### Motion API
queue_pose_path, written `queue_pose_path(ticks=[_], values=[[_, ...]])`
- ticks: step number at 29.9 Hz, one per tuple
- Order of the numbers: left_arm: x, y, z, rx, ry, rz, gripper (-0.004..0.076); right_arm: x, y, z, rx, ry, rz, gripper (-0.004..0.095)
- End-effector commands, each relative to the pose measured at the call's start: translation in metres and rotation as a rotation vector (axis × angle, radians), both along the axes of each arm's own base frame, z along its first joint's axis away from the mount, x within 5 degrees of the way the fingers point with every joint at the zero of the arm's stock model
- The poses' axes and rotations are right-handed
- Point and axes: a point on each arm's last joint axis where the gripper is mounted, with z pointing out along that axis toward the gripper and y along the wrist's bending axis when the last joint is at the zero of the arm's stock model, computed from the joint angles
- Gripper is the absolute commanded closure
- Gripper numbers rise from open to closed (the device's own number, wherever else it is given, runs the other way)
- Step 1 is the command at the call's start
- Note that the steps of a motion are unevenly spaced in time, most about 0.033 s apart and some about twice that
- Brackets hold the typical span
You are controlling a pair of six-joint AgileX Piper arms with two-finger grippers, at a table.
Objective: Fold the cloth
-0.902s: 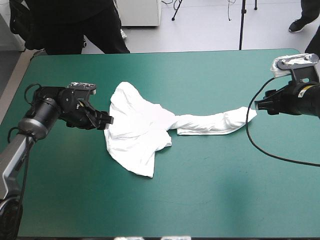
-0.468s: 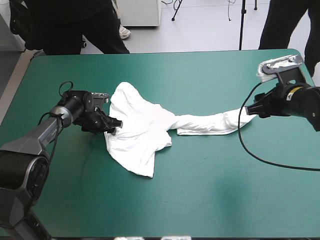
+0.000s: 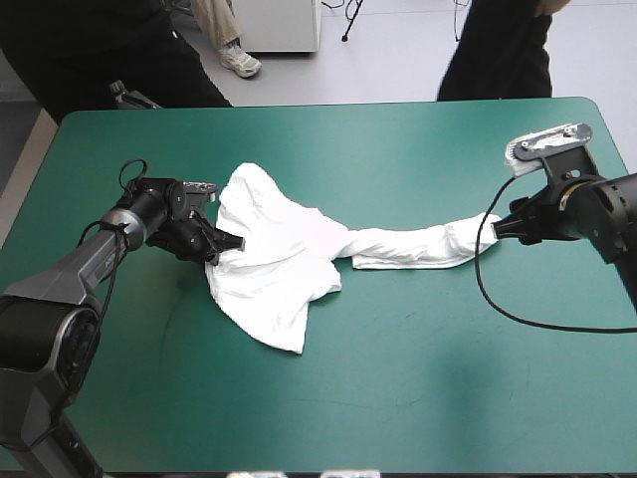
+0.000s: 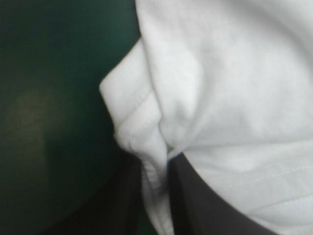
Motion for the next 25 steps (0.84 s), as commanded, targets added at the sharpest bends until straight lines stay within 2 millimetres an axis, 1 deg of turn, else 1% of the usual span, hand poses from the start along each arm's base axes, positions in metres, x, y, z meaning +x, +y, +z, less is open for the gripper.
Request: queue_pose_path(ticks=[1,2,6,12,17,20,23,25], values=[[0.001,-0.004,0.012,-0.033,-0.049,0.0,0.0713,0.006,-0.005,-0.012,-0.043,-0.063,-0.045,0.0297],[0.001,-0.005,0.012,-0.04,-0.047,-0.01,0.0733,0.009,-0.004,-0.021,-0.038,-0.052,-0.049,0.0296],[0.0,-0.008,0.012,-0.068,-0.038,-0.012,0.0733,0.034,0.002,-0.063,-0.017,-0.004,-0.048,0.0297],[-0.001,-0.009,0.013,-0.087,-0.024,-0.027,0.0733,0.08,-0.002,-0.105,0.069,0.067,-0.097,0.03],[-0.002,-0.009,0.013,-0.084,-0.017,-0.029,0.0733,0.106,-0.006,-0.13,0.085,0.104,-0.116,0.03],[-0.002,-0.009,0.013,-0.084,-0.017,-0.029,0.0733,0.121,-0.007,-0.141,0.11,0.109,-0.118,0.0307],[-0.002,-0.009,0.013,-0.084,-0.017,-0.029,0.0733,0.136,-0.007,-0.155,0.128,0.143,-0.119,0.0358],[-0.002,-0.009,0.013,-0.084,-0.017,-0.029,0.0733,0.145,-0.007,-0.167,0.139,0.175,-0.126,0.0399]])
